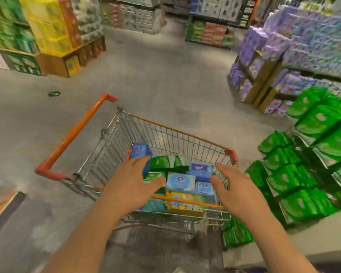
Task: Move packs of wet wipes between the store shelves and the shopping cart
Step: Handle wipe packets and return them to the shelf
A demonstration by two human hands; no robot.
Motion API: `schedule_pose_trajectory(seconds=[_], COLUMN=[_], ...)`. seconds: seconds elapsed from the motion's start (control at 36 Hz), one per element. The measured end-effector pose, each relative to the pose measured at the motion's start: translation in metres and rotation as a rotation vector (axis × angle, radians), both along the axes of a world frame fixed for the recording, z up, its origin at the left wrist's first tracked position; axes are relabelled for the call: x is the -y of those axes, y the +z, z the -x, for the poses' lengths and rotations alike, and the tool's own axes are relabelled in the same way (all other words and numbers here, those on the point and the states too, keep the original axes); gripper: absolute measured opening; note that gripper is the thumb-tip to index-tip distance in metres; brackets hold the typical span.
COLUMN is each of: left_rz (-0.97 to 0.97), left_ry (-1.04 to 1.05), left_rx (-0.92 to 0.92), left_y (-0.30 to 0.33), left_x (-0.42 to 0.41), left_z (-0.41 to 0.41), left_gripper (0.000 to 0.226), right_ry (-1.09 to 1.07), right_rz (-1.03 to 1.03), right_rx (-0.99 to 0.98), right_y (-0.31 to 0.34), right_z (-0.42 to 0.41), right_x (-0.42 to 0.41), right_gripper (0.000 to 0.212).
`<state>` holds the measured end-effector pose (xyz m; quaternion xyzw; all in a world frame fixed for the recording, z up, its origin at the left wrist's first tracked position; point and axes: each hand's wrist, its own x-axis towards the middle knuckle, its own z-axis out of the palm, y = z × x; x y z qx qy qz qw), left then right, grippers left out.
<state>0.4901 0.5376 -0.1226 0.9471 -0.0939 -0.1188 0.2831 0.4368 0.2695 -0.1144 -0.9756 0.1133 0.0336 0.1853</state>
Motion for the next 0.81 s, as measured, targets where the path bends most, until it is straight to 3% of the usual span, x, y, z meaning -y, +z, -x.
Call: schedule_pose_trajectory(seconds=[0.11, 0.36, 0.47, 0.61, 0.81], left_rz=[-0.017, 0.011, -0.022, 0.023, -0.016], left_ry=[0.066, 0.147, 0.186, 0.224, 0.272], left_rx=[-0.022, -0.077, -0.146, -0.158, -0.260], left_y=[-0.013, -0.014, -0.020, -0.038, -0.077], left_x=[-0.015, -0.002, 0.011, 0.028, 0.029], left_z=[-0.024, -0.092, -0.123, -0.158, -0.186], left_gripper=[0.087, 0.047, 0.050, 0.037, 0.063], right_ry=[0.049, 0.125, 0.136, 0.176, 0.221], right_rz=[-0.084, -0.179, -0.250, -0.276, -0.338], right_rx=[-0.025, -0.118, -0.166, -0.263, -0.361], right_y=[-0.012, -0.048, -0.069, -0.096, -0.129], right_z=[-0.037, -0.127, -0.162, -0.195, -0.224], right_x=[-0.012, -0.008, 0.007, 0.016, 0.009], right_gripper=[0.058, 0.060, 0.061, 0.060, 0.058])
